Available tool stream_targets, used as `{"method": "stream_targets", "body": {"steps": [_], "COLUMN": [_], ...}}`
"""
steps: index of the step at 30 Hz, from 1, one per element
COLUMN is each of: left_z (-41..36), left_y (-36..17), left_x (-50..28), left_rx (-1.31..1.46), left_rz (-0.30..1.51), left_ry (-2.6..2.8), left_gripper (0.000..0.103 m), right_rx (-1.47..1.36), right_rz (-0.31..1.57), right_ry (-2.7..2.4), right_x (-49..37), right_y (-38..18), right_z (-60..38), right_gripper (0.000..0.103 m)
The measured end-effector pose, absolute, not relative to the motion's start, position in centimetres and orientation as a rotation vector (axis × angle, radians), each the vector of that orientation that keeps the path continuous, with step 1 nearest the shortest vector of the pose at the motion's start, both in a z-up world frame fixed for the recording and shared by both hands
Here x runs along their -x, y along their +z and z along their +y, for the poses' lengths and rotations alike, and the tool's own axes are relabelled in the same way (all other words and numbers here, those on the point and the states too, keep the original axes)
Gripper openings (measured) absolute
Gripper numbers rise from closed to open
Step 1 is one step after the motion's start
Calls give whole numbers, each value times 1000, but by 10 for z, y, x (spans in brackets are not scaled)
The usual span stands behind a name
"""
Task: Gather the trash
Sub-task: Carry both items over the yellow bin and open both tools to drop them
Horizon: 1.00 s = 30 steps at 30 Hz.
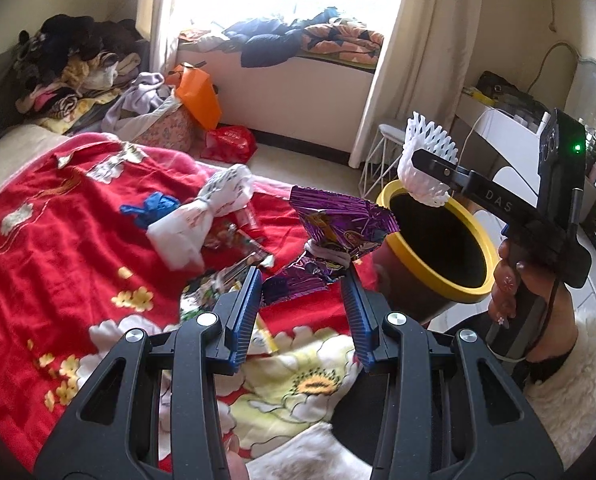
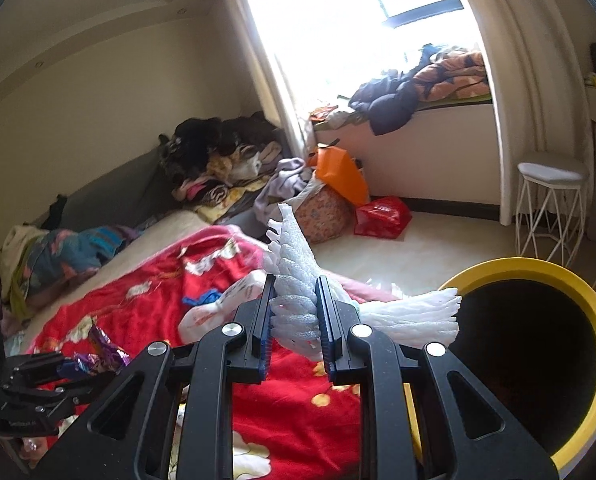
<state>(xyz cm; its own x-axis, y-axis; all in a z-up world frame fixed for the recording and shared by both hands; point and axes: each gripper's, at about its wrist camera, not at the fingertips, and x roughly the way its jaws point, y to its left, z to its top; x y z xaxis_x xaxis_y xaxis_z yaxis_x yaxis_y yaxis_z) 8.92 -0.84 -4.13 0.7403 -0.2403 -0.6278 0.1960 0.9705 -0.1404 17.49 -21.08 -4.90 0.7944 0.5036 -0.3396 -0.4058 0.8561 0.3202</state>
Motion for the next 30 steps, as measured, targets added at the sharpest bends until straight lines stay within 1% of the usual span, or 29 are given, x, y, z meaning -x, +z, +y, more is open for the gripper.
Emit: {"method": "stream_targets", "body": {"steps": [19, 30], "left_z": [-59, -86], "left_y": [-42, -51], "left_x": [-111, -127], "left_rx": [28, 5], "left_rz": [693, 705], "left_ry": [-319, -361], "left_gripper": [34, 34], "right_rx": [-389, -472], "right_rz": [410, 416], "right_ry": [374, 305], "right_x": [-187, -189], "right_y": [-51, -60], "right_z": [-275, -308], "right_gripper": [19, 19]}}
